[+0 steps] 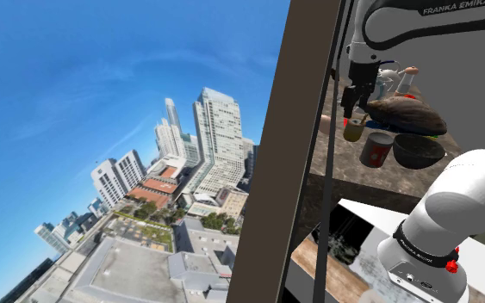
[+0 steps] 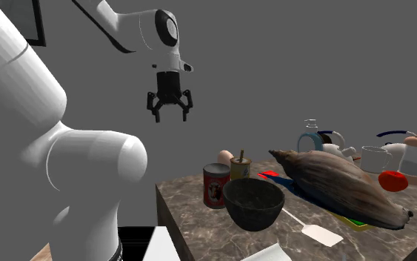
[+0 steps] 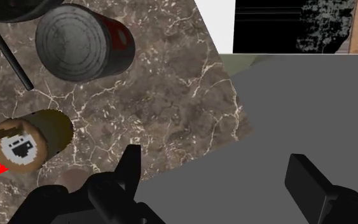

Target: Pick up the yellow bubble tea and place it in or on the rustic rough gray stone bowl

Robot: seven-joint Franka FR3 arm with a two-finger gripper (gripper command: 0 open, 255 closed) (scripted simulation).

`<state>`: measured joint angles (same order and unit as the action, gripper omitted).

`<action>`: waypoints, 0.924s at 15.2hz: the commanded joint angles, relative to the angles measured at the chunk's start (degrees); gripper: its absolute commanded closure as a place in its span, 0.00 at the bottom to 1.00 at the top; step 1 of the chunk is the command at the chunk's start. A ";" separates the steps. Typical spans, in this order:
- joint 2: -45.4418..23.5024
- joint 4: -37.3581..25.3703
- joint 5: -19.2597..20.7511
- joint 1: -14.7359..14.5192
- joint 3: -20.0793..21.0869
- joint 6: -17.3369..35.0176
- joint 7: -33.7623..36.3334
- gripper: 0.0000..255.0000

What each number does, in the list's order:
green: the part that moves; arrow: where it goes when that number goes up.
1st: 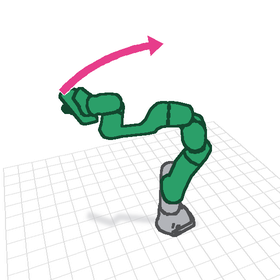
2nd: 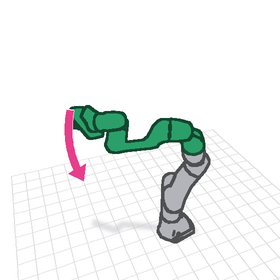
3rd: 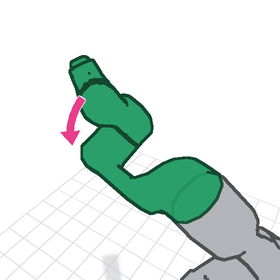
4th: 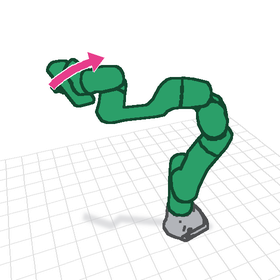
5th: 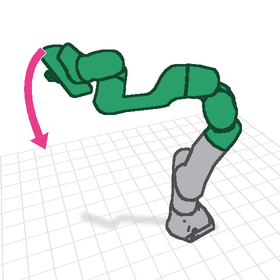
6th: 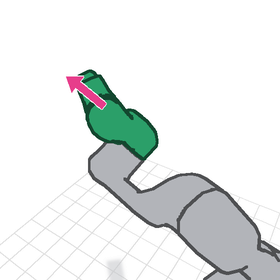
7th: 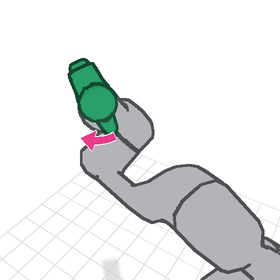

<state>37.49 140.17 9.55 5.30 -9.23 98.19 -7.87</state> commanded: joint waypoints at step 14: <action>-23.89 -7.27 -0.42 3.08 -17.52 21.23 -18.96 0.00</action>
<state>15.45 133.88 9.76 8.21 -25.51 118.28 -25.05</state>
